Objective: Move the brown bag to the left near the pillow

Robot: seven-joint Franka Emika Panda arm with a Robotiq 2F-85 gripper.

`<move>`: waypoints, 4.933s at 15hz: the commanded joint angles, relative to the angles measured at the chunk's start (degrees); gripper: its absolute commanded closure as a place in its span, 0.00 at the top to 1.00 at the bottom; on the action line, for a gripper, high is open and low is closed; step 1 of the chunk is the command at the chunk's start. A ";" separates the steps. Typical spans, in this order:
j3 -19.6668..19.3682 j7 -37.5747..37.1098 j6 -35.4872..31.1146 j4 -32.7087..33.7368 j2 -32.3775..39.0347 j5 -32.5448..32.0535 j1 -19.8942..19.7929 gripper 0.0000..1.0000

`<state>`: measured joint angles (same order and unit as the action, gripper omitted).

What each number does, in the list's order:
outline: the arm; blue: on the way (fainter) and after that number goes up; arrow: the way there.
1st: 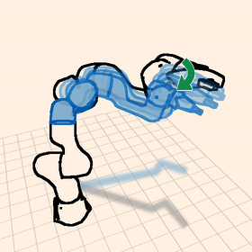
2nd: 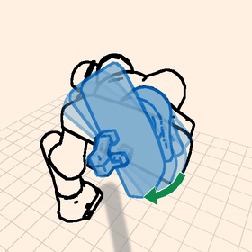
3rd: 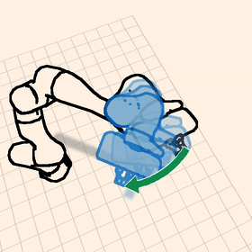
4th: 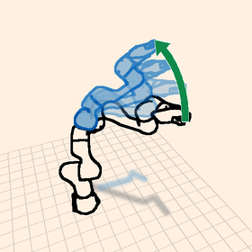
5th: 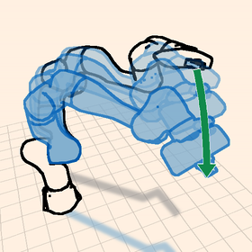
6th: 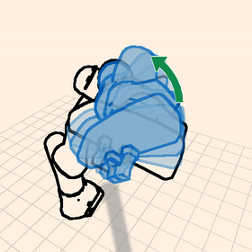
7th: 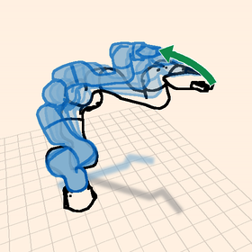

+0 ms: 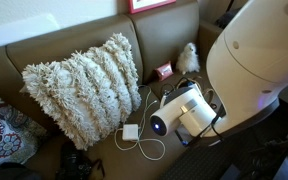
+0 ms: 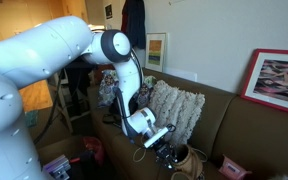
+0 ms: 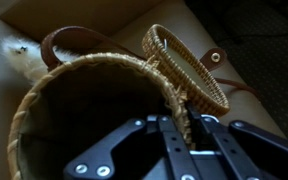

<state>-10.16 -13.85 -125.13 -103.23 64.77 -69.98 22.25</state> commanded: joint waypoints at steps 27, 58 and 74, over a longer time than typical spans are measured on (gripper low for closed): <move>14.78 -10.98 3.09 3.22 -1.47 -22.78 -14.31 0.05; 12.58 -6.60 2.11 16.53 -0.43 -6.06 -12.10 1.00; 11.98 -19.82 -5.40 -25.40 -38.31 -4.85 -21.55 1.00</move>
<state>2.25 -33.43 -126.97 -120.62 33.57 -75.82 3.06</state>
